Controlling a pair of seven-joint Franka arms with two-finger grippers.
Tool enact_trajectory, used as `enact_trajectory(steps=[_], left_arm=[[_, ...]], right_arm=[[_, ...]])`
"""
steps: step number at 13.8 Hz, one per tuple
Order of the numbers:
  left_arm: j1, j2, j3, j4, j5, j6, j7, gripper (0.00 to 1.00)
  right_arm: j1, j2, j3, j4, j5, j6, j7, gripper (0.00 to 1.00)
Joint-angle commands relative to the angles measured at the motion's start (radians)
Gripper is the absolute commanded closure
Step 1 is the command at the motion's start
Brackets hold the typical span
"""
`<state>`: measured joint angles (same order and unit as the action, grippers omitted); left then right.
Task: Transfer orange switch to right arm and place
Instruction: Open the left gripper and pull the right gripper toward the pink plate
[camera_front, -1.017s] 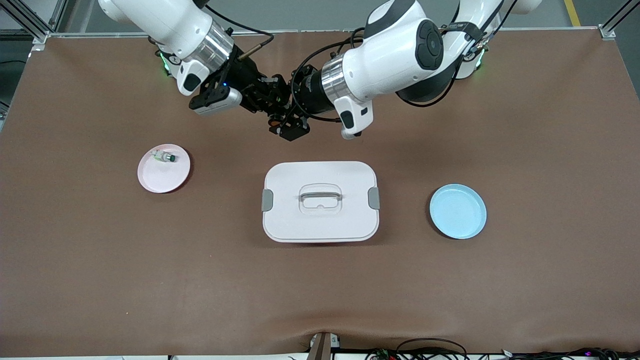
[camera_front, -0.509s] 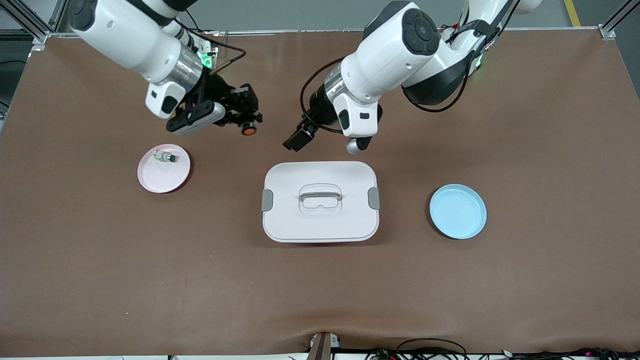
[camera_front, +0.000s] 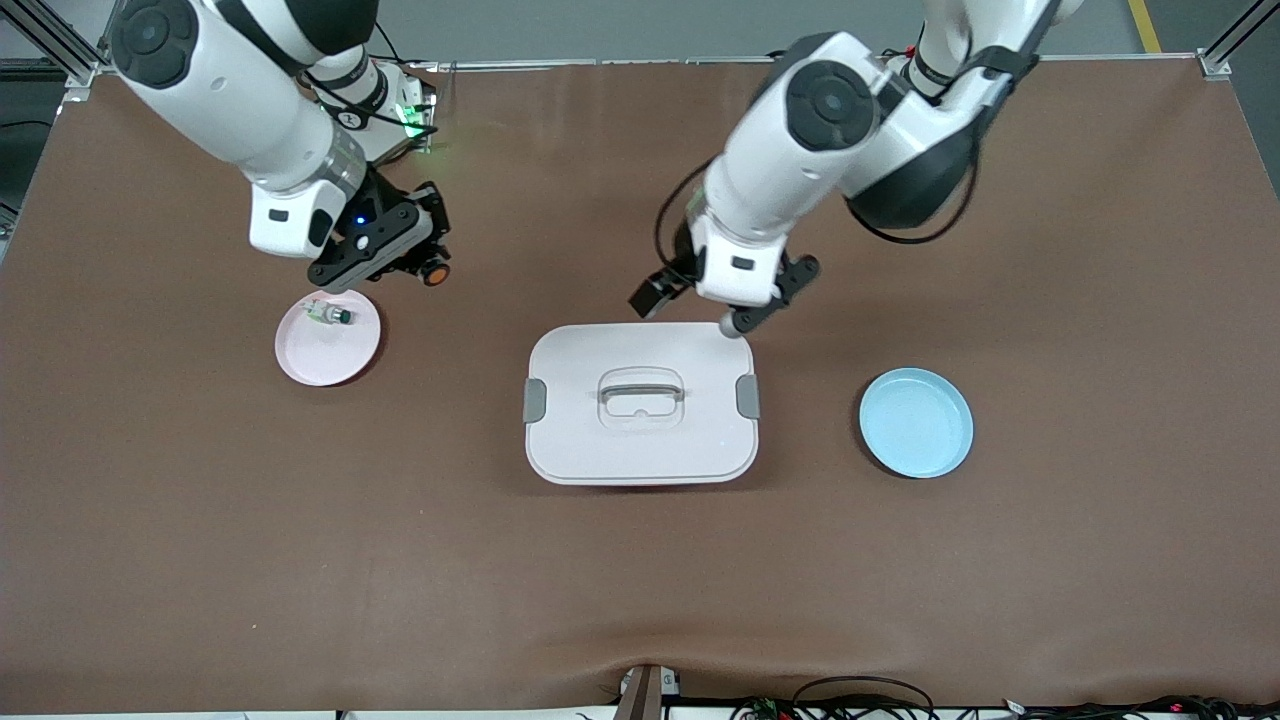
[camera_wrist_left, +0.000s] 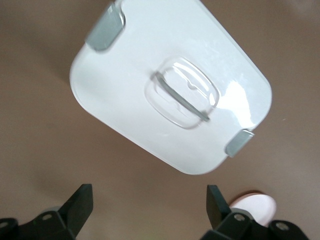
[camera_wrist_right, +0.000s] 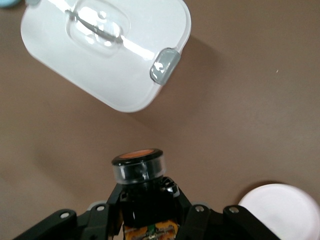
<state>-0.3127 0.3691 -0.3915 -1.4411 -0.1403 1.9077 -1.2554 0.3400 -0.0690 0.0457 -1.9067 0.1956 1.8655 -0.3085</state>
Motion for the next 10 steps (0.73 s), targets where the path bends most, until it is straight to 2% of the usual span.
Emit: enact_trajectory(steps=[1, 5, 8, 10], left_arm=[[0.076, -0.035, -0.001, -0.013, 0.013, -0.103, 0.163, 0.0], [0.156, -0.022, 0.0, -0.007, 0.054, -0.131, 0.177, 0.0], [0.167, -0.013, 0.003, -0.015, 0.183, -0.133, 0.218, 0.0], [0.196, -0.01, 0.003, -0.01, 0.214, -0.145, 0.244, 0.0]], right_arm=[[-0.076, -0.031, 0.014, -0.038, -0.048, -0.011, -0.225, 1.0], [-0.168, -0.081, 0.014, -0.15, -0.091, 0.035, -0.495, 1.0], [-0.242, -0.133, 0.014, -0.318, -0.091, 0.191, -0.696, 1.0], [-0.291, -0.132, 0.014, -0.388, -0.091, 0.256, -0.837, 1.0]])
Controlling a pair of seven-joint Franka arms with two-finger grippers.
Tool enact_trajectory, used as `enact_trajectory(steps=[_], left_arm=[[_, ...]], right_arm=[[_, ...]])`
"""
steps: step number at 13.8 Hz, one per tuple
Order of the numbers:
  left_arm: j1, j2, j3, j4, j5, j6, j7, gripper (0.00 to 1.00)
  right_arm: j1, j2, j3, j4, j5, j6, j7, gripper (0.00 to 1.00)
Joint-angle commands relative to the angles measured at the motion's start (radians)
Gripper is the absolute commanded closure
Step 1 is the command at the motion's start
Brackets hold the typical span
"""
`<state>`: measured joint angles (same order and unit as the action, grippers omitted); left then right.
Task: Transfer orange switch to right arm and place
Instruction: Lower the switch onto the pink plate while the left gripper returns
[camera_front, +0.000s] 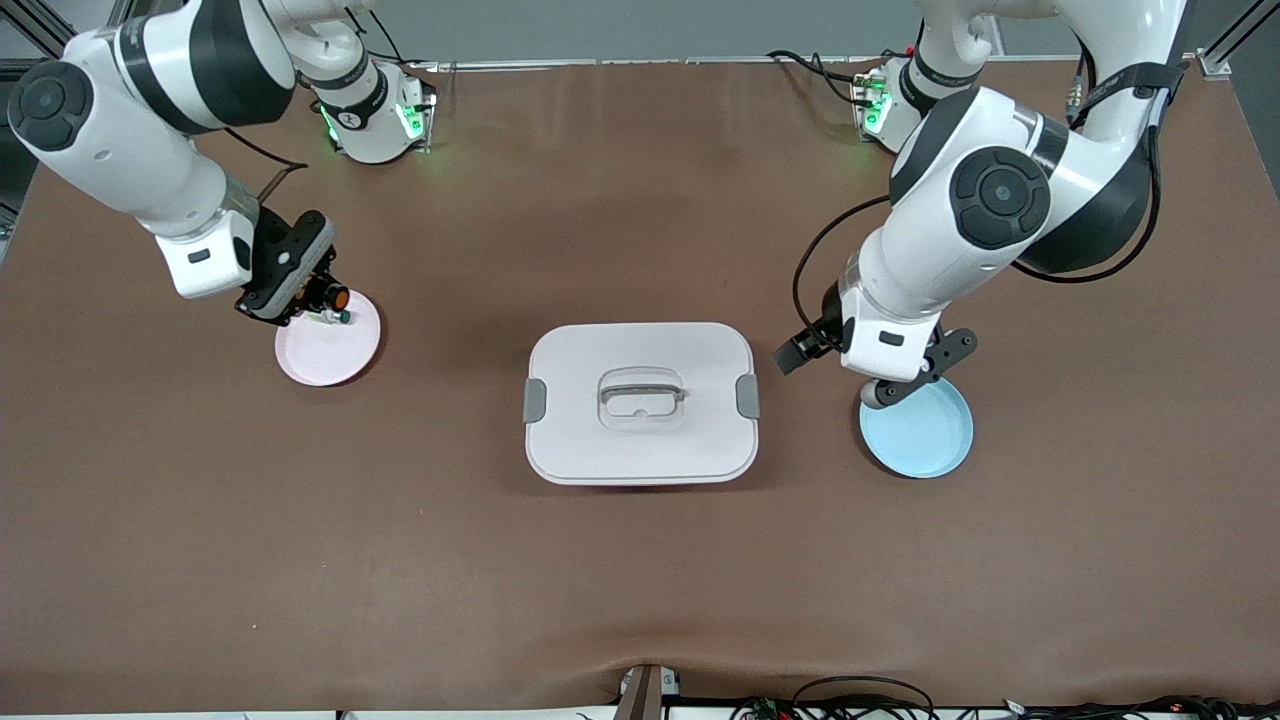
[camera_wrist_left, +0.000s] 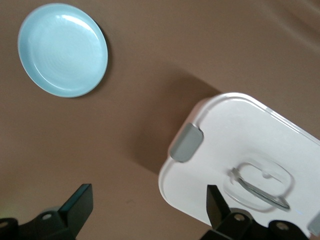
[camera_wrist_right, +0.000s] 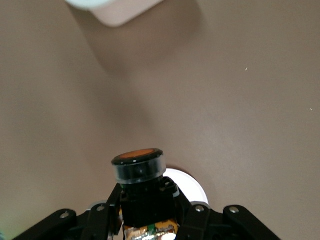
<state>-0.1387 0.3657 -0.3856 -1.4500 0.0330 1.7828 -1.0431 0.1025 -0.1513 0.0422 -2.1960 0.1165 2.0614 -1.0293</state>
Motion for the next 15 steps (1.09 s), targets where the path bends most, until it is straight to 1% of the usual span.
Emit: enact_trajectory(steps=[1, 3, 5, 7, 8, 11, 12, 15], left_arm=[[0.025, 0.002, -0.003, 0.0, 0.056, -0.019, 0.034, 0.0], [0.033, 0.018, 0.005, -0.003, 0.102, -0.019, 0.032, 0.0], [0.073, 0.039, 0.01, 0.002, 0.11, -0.014, 0.034, 0.0], [0.1, 0.048, 0.01, 0.005, 0.151, 0.0, 0.037, 0.0], [0.108, 0.05, 0.01, 0.005, 0.177, 0.003, 0.038, 0.0], [0.133, 0.053, 0.01, -0.003, 0.197, 0.006, 0.049, 0.0], [0.142, 0.056, 0.01, -0.004, 0.217, 0.004, 0.081, 0.0], [0.157, 0.055, 0.01, -0.006, 0.222, 0.004, 0.21, 0.0]], right_arm=[[-0.085, -0.05, 0.018, -0.129, -0.012, 0.093, -0.176, 1.0], [-0.125, -0.048, 0.018, -0.186, -0.012, 0.158, -0.291, 1.0], [-0.171, -0.033, 0.018, -0.249, -0.012, 0.251, -0.392, 1.0], [-0.194, 0.021, 0.018, -0.29, -0.012, 0.352, -0.49, 1.0], [-0.21, 0.045, 0.018, -0.312, -0.012, 0.409, -0.52, 1.0], [-0.239, 0.134, 0.018, -0.376, -0.012, 0.584, -0.589, 1.0], [-0.242, 0.159, 0.019, -0.393, -0.012, 0.636, -0.604, 1.0], [-0.242, 0.222, 0.019, -0.425, -0.012, 0.756, -0.607, 1.0]])
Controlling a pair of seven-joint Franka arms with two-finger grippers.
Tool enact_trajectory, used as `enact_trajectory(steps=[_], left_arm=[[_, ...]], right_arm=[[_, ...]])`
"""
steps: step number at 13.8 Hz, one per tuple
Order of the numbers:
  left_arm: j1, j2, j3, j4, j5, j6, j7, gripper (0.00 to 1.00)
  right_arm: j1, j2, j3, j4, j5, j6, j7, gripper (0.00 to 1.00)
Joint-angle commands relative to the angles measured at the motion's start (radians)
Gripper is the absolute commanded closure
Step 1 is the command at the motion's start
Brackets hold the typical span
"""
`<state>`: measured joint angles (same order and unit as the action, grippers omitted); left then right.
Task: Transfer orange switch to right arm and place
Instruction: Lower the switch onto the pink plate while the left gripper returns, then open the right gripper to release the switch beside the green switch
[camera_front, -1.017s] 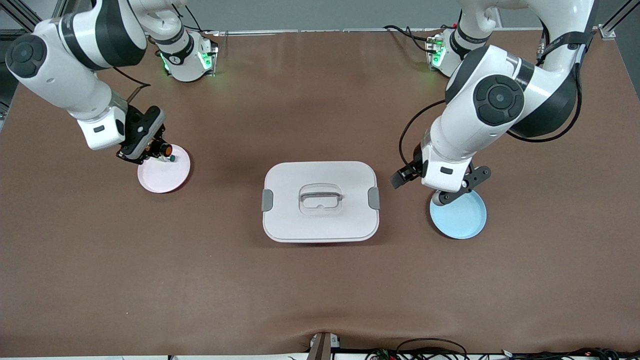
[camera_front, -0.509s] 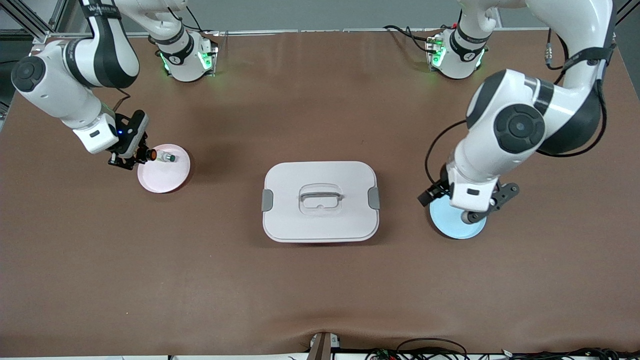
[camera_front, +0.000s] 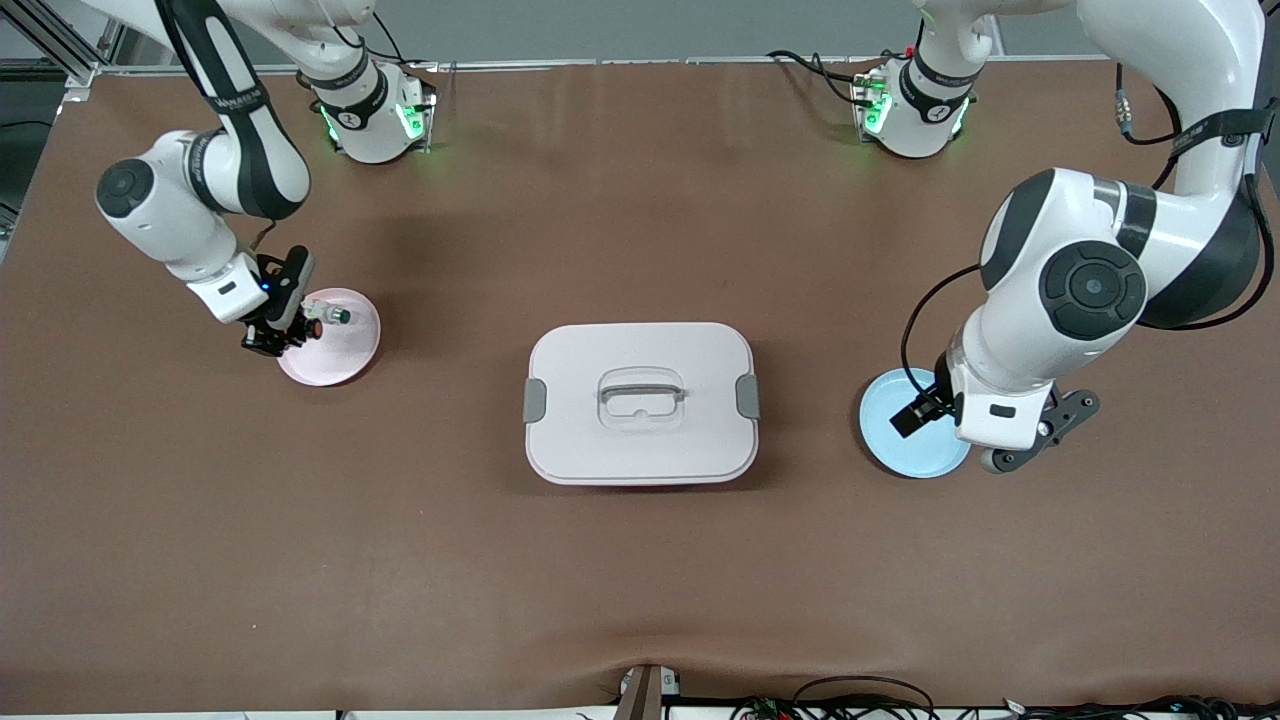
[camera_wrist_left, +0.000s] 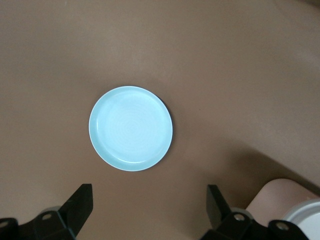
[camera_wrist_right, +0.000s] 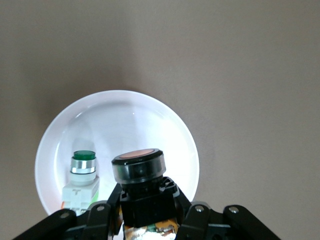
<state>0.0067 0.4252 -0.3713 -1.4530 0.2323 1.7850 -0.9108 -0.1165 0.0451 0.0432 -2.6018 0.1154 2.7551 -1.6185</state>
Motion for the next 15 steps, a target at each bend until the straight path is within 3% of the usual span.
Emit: enact_trajectory(steps=[1, 9, 12, 15], left_arm=[[0.033, -0.006, -0.004, -0.003, 0.022, 0.001, 0.14, 0.0], [0.099, -0.025, -0.011, -0.021, -0.005, -0.001, 0.49, 0.0], [0.143, -0.026, -0.008, -0.012, -0.129, 0.004, 0.573, 0.0], [0.184, -0.046, -0.012, -0.014, -0.142, -0.007, 0.667, 0.0]], right_arm=[[-0.023, 0.048, 0.018, -0.023, -0.011, 0.09, -0.02, 1.0], [-0.02, 0.159, 0.02, -0.047, -0.011, 0.232, -0.031, 1.0], [-0.018, 0.177, 0.02, -0.047, -0.011, 0.235, -0.031, 1.0], [-0.017, 0.186, 0.021, -0.044, -0.01, 0.235, -0.029, 1.0]])
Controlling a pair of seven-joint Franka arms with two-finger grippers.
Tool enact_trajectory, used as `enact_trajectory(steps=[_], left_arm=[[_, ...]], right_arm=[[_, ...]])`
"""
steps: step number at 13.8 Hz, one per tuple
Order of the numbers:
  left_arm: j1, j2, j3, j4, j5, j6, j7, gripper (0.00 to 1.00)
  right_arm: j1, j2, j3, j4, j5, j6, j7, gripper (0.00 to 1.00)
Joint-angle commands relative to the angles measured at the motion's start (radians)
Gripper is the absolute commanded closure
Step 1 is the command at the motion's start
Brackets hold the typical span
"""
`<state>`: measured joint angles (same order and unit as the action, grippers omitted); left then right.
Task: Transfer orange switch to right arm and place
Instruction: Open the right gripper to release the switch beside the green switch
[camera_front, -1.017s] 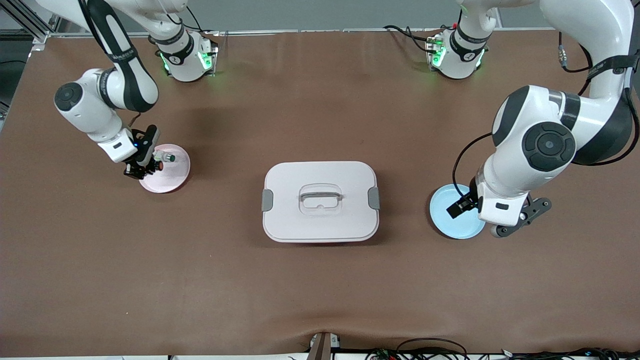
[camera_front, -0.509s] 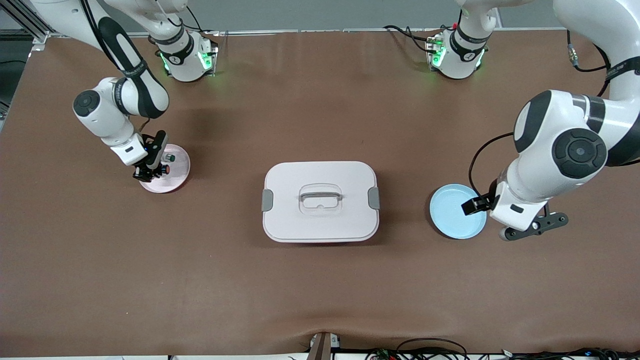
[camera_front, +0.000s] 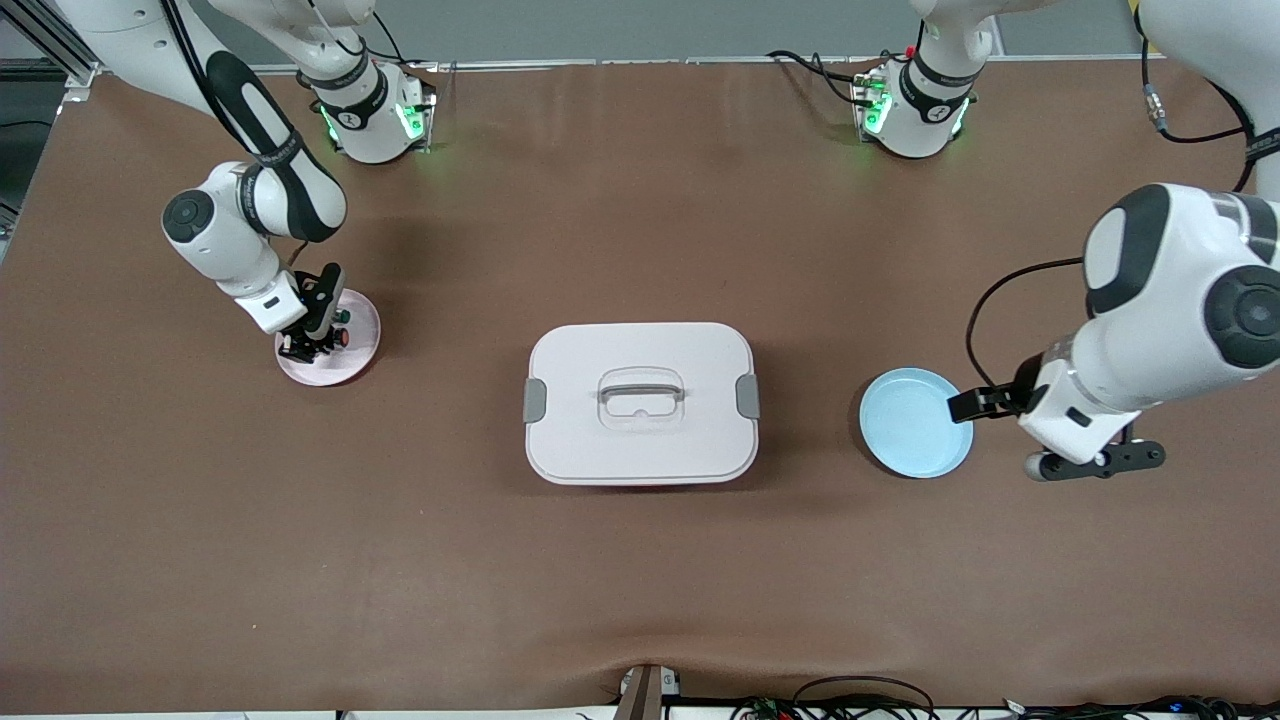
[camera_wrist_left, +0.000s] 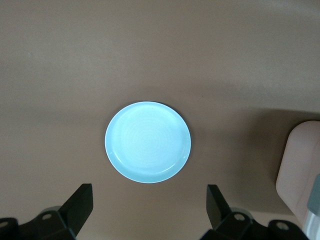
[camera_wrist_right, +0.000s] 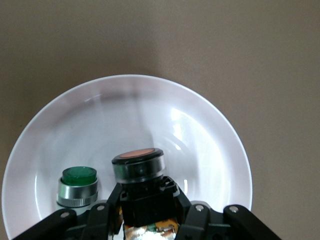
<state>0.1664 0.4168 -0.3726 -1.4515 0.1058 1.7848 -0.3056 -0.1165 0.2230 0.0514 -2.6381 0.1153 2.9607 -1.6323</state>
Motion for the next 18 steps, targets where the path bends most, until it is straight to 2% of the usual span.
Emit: enact_trajectory(steps=[1, 2, 3, 6, 10, 14, 15, 18], left_arm=[[0.027, -0.042, -0.009, -0.017, -0.014, -0.007, 0.097, 0.0], [0.041, -0.046, -0.008, -0.017, -0.014, -0.007, 0.129, 0.0], [0.05, -0.056, -0.008, -0.018, -0.012, -0.007, 0.143, 0.0], [0.059, -0.091, -0.008, -0.036, -0.009, -0.007, 0.16, 0.0], [0.073, -0.18, -0.006, -0.118, -0.009, -0.005, 0.206, 0.0], [0.061, -0.239, 0.0, -0.17, -0.009, -0.002, 0.207, 0.0], [0.047, -0.251, 0.014, -0.181, -0.009, -0.002, 0.207, 0.0], [-0.129, -0.274, 0.188, -0.191, -0.009, -0.004, 0.209, 0.0]], right_arm=[[-0.02, 0.015, 0.013, -0.003, -0.005, 0.029, -0.011, 1.0], [-0.023, 0.019, 0.013, 0.001, -0.002, 0.029, -0.008, 0.9], [-0.022, 0.019, 0.013, 0.007, -0.002, 0.026, -0.004, 0.01], [-0.02, 0.019, 0.015, 0.024, -0.002, 0.017, -0.003, 0.0], [-0.018, 0.019, 0.018, 0.043, -0.002, 0.001, -0.003, 0.0], [-0.017, 0.006, 0.019, 0.096, 0.001, -0.138, 0.0, 0.0], [-0.017, 0.0, 0.019, 0.114, 0.001, -0.178, 0.0, 0.0], [-0.018, -0.025, 0.018, 0.188, 0.004, -0.326, 0.017, 0.0]])
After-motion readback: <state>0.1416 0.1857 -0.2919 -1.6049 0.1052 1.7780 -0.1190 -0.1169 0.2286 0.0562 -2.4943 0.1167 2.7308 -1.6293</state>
